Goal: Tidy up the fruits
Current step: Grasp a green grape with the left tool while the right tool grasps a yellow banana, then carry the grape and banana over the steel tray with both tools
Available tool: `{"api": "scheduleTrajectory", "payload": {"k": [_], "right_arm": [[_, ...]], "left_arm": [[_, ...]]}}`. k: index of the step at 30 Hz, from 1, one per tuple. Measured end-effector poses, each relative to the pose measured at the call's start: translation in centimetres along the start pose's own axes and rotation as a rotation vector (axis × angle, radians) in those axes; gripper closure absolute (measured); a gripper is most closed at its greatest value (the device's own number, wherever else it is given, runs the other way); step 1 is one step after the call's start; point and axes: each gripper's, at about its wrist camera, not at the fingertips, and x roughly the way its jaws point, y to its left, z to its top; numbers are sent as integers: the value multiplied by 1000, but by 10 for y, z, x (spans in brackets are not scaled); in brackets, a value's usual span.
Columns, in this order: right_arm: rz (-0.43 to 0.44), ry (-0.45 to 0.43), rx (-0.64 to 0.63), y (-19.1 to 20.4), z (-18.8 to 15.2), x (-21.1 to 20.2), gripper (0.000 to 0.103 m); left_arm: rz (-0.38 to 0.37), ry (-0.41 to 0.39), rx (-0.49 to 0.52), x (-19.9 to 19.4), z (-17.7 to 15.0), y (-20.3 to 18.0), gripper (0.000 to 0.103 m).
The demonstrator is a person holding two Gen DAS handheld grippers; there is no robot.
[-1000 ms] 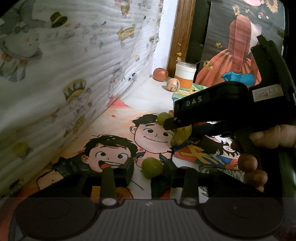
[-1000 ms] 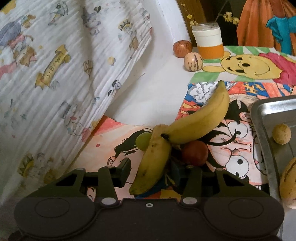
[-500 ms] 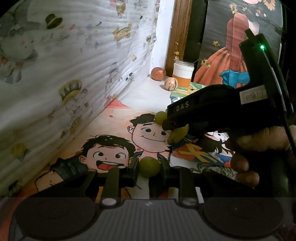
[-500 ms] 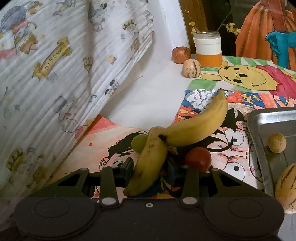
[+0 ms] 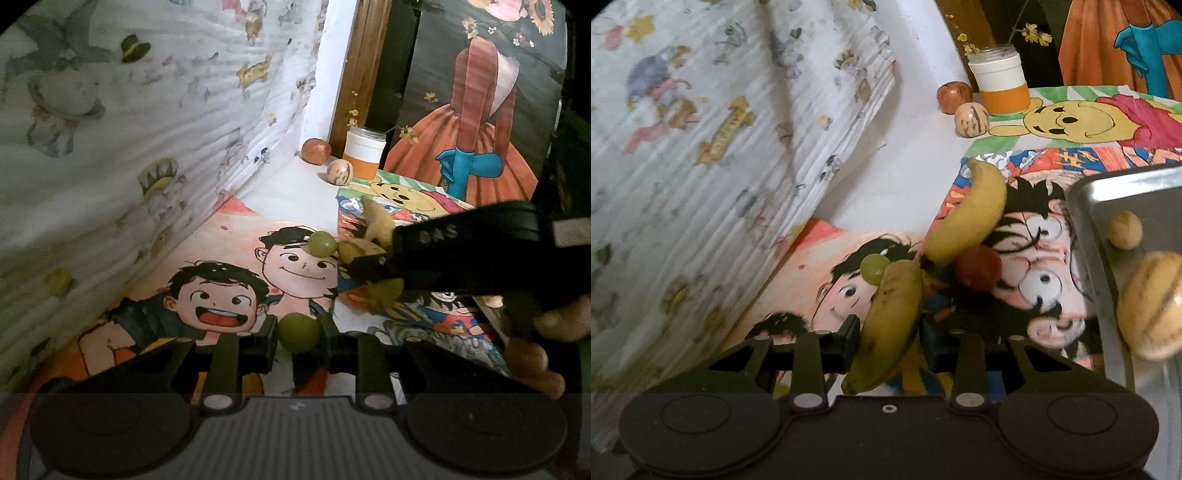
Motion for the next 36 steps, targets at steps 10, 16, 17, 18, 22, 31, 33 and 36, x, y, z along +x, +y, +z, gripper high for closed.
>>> {"api": "scheduleTrajectory", "payload": {"k": [10, 16, 17, 18, 22, 31, 33, 36], "right_arm": [[77, -4, 1, -9, -38, -56, 67], [100, -43, 22, -19, -56, -87, 68], [100, -43, 27, -22, -58, -89, 68], [99, -42, 31, -24, -60, -91, 68], [101, -37, 39, -31, -69, -99, 68], [95, -15, 42, -39, -80, -102, 68], [81, -8, 26, -39, -82, -100, 69], [59, -9, -6, -35, -84, -98, 69]], "left_arm": [[14, 2, -17, -30, -11, -13, 76], [16, -3, -8, -47, -14, -26, 76], [16, -4, -4, -49, -15, -29, 76], [16, -5, 0, -51, -15, -32, 76], [20, -6, 15, -58, -18, -43, 76], [28, 12, 17, -61, -24, -49, 76], [33, 19, 11, -59, -26, -47, 76], [38, 30, -3, -58, -29, -43, 76]]}}
